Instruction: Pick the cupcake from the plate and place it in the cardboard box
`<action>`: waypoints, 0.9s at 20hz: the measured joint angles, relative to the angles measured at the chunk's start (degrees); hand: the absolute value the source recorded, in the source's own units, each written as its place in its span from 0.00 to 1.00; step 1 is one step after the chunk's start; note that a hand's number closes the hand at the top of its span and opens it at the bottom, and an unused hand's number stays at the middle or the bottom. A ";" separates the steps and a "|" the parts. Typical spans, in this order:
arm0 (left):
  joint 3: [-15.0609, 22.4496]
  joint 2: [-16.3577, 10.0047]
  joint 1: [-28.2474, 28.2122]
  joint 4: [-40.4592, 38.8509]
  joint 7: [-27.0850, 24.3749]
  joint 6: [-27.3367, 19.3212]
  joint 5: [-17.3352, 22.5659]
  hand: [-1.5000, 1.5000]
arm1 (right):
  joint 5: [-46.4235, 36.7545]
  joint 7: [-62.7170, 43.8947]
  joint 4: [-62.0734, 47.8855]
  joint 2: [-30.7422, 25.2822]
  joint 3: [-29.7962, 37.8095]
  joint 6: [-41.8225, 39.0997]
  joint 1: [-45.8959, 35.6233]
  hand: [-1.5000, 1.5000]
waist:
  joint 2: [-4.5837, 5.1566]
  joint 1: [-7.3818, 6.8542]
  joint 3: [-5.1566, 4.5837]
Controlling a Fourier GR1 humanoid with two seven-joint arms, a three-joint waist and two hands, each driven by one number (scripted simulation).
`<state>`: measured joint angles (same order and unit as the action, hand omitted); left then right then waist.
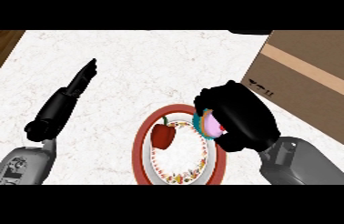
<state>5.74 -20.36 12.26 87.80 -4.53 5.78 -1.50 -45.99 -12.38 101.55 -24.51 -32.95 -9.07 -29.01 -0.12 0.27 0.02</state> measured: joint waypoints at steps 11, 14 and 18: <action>-0.80 0.44 0.12 -0.41 -0.07 1.03 -0.17 0.50 | 7.14 -9.29 -0.22 -0.08 23.85 2.17 -2.97 1.00 | 0.11 -0.06 -0.02; -0.86 0.60 -0.25 -0.04 -0.18 1.23 -0.60 0.50 | 9.54 -9.38 -4.32 -1.98 30.15 1.17 -6.00 1.00 | 0.16 -0.37 -0.02; -1.40 0.65 0.58 -0.43 -0.43 2.01 -0.93 0.50 | 9.91 -4.98 -13.74 -4.33 35.46 2.50 -8.49 1.00 | 0.28 -0.71 -0.01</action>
<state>4.34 -19.72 12.84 87.37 -4.95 7.79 -2.43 -36.08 -17.36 87.82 -28.85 2.51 -6.58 -37.50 0.16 -0.44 0.01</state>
